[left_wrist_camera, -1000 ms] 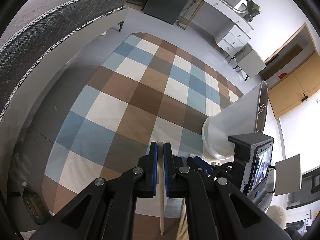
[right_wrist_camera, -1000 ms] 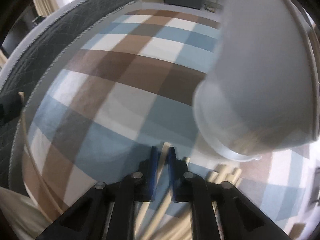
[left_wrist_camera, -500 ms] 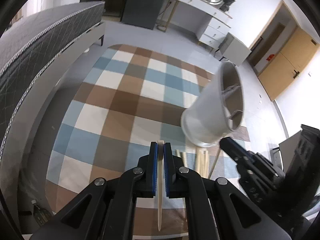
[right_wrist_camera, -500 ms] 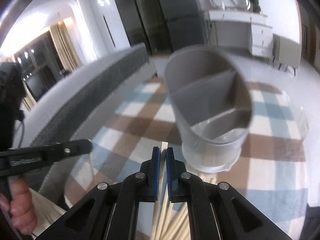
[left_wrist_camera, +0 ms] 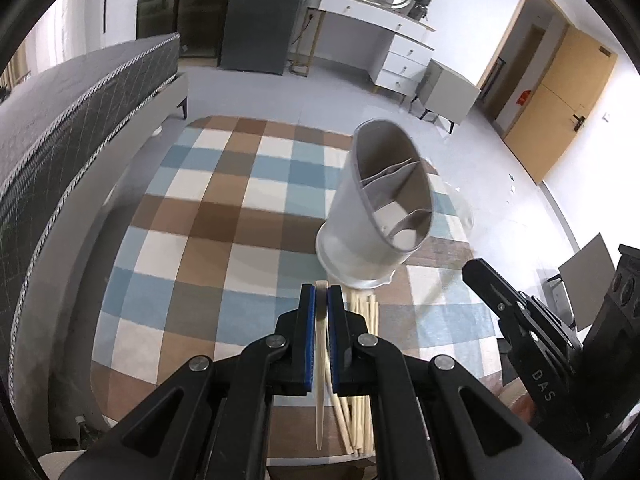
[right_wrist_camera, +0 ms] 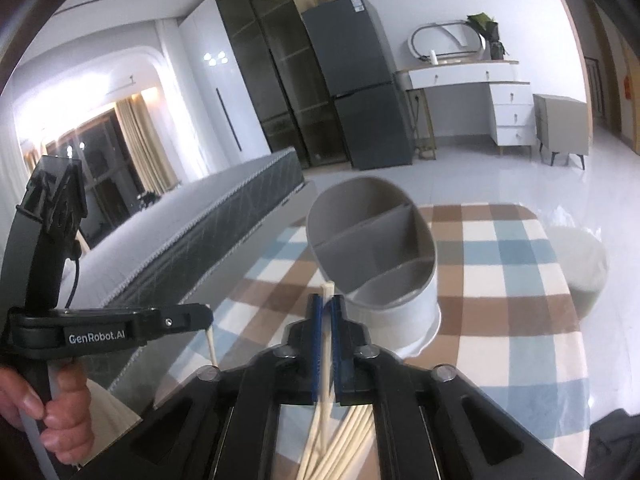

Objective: Organize utensils
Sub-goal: 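Raise both held chopsticks up above the grey utensil holder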

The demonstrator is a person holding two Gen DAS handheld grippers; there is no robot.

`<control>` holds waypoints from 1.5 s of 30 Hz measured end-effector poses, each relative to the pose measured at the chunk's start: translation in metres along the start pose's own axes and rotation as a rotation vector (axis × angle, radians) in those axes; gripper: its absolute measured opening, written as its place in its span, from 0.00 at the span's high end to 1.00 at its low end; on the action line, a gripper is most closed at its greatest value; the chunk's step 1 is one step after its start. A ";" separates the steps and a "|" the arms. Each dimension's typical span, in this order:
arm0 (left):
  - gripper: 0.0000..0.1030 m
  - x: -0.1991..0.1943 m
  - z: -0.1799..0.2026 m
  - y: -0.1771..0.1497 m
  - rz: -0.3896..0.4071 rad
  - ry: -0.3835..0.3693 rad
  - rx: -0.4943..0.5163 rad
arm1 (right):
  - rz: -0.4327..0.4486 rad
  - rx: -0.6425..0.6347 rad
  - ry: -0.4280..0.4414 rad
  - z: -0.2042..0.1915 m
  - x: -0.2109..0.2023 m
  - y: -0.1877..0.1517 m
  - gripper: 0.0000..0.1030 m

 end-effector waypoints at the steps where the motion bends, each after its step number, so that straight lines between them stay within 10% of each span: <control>1: 0.99 -0.003 0.003 0.004 0.006 0.000 0.008 | 0.008 0.003 0.004 0.000 -0.005 0.003 1.00; 7: 0.99 -0.014 0.012 0.029 0.056 0.022 0.048 | -0.018 0.023 0.031 0.008 -0.001 0.011 1.00; 17: 0.99 0.004 -0.007 0.016 0.039 0.010 -0.010 | -0.344 0.218 -0.091 0.102 0.037 -0.032 0.94; 24: 0.99 0.016 -0.021 0.007 0.022 -0.011 -0.061 | -0.673 -0.261 -0.042 0.102 0.043 -0.077 0.66; 33: 0.99 0.014 -0.029 0.003 0.029 0.024 -0.039 | -0.907 -0.890 0.125 0.029 0.059 -0.170 0.70; 40: 0.99 0.017 -0.036 -0.002 0.009 0.017 -0.046 | -1.024 -1.064 0.091 0.036 0.078 -0.187 0.73; 45: 0.99 0.019 -0.036 -0.001 0.002 0.010 -0.044 | -1.032 -1.090 0.121 0.027 0.082 -0.184 0.94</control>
Point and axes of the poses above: each gripper's, at about its wrist camera, not at the fingertips, and x roughly the way its jaws point, z to its right, y to its top, the point moved 10 cm from there along x, roughly the way its jaws point, and after that the axes turned 12 degrees about x, right-handed, at the moved point
